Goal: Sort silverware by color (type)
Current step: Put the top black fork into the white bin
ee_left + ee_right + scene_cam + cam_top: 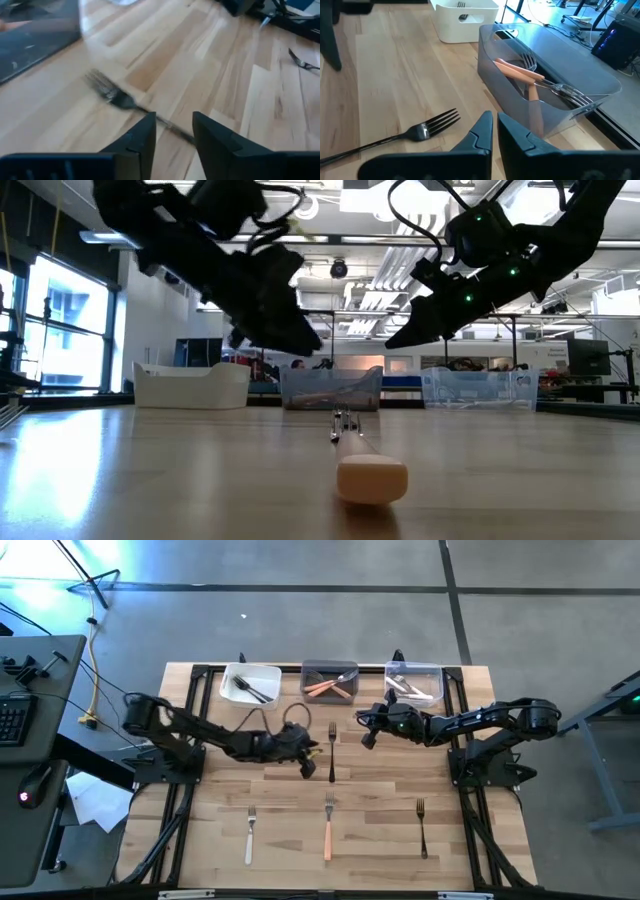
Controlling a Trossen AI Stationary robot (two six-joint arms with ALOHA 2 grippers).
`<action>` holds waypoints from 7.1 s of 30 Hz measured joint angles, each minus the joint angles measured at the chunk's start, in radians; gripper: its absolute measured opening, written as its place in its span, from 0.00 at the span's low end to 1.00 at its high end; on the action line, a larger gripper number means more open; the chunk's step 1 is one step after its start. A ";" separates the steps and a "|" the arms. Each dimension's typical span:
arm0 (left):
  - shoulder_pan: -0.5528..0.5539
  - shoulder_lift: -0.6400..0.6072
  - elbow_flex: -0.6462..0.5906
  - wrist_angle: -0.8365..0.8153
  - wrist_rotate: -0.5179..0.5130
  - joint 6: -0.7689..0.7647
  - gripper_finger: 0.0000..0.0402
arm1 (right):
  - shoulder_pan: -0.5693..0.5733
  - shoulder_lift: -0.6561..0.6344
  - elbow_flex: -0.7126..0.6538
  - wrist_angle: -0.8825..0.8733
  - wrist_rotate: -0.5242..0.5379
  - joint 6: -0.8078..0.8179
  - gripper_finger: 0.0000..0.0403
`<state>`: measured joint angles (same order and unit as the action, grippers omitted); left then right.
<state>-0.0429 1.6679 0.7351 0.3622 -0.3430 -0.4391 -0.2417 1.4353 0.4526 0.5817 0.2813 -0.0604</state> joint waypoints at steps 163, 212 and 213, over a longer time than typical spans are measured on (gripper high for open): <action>0.927 -0.034 0.131 -0.576 0.180 1.072 0.01 | 0.000 0.000 0.000 -0.141 0.000 0.000 0.02; 0.930 -0.065 0.128 -0.655 0.099 0.788 0.01 | 0.000 0.000 0.000 -0.141 0.000 0.000 0.02; 0.930 -0.077 0.128 -0.654 0.099 0.777 0.01 | 0.000 0.000 0.000 -0.141 0.000 0.000 0.02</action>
<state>0.8873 1.5910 0.8635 -0.2920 -0.2443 0.3380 -0.2417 1.4353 0.4530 0.4408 0.2812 -0.0602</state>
